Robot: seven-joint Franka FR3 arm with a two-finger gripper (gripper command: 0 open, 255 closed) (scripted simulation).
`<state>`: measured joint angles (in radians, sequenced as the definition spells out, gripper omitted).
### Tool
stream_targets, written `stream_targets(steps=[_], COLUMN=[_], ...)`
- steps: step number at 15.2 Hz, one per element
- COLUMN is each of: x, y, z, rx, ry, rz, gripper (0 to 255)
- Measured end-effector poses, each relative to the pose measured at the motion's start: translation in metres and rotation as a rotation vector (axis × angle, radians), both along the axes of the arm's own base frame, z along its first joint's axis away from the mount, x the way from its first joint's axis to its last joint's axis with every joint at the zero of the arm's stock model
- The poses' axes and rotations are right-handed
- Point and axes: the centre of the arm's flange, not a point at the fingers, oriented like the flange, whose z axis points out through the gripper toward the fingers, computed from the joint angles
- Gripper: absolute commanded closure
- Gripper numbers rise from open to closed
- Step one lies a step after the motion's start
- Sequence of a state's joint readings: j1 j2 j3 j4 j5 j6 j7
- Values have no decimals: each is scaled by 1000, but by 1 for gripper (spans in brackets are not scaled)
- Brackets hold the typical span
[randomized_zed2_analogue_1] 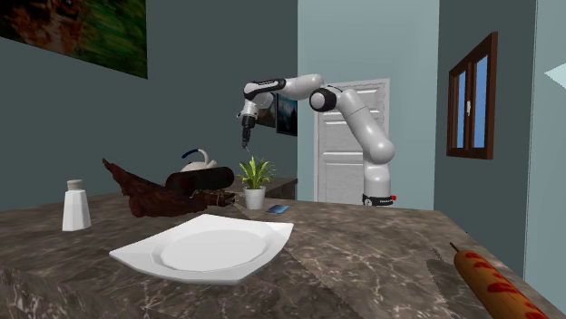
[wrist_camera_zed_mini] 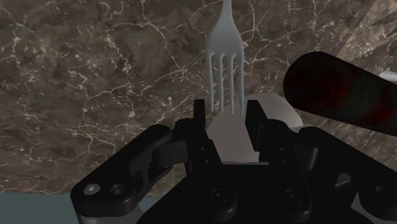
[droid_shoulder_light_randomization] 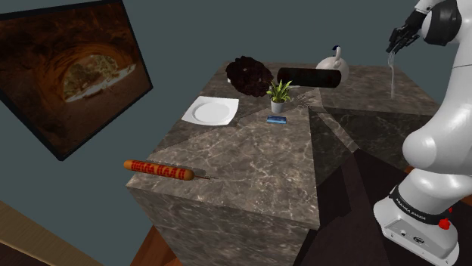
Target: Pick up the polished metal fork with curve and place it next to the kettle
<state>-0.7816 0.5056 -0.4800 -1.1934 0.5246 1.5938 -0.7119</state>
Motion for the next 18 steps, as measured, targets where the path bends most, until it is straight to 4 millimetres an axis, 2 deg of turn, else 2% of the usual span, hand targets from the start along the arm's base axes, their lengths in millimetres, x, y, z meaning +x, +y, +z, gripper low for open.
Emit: stream_targets(steps=[18], x=[-2], y=[0], z=[-94], rx=[0], ry=[0], rz=[0], gripper=[255])
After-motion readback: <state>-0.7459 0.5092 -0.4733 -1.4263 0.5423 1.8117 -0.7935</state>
